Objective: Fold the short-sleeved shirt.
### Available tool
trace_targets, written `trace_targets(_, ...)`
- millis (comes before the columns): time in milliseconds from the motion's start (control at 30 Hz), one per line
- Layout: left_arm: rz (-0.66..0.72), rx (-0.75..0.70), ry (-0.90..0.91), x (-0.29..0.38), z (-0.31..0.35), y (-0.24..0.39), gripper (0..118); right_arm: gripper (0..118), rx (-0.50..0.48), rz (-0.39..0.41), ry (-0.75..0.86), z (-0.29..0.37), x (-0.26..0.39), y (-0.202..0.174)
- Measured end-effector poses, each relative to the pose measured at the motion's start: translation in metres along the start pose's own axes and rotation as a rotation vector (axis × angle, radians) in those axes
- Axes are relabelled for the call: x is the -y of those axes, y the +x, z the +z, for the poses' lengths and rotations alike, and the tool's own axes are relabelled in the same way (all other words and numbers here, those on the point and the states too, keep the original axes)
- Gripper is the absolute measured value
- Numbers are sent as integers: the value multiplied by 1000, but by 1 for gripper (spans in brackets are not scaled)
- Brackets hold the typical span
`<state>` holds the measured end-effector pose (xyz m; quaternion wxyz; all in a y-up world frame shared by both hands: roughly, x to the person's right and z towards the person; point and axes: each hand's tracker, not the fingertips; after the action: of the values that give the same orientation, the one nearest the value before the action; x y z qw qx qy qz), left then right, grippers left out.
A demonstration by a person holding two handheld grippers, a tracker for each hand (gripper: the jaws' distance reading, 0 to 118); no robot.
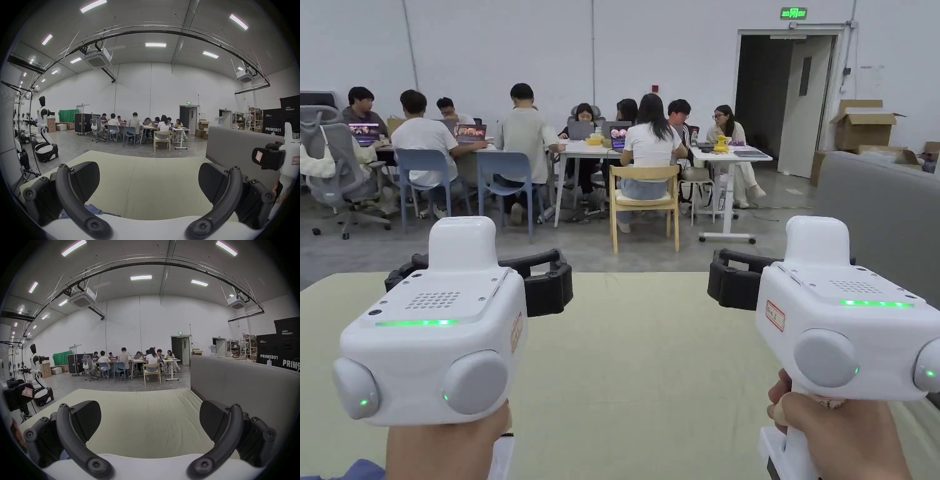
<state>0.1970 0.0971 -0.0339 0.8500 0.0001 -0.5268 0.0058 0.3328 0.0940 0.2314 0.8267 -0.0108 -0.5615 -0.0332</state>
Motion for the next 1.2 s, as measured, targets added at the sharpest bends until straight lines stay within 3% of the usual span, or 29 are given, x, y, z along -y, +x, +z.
trace_targets(1200, -6, 10, 13, -5, 6, 4, 118, 118, -12, 1, 9, 6, -4, -2)
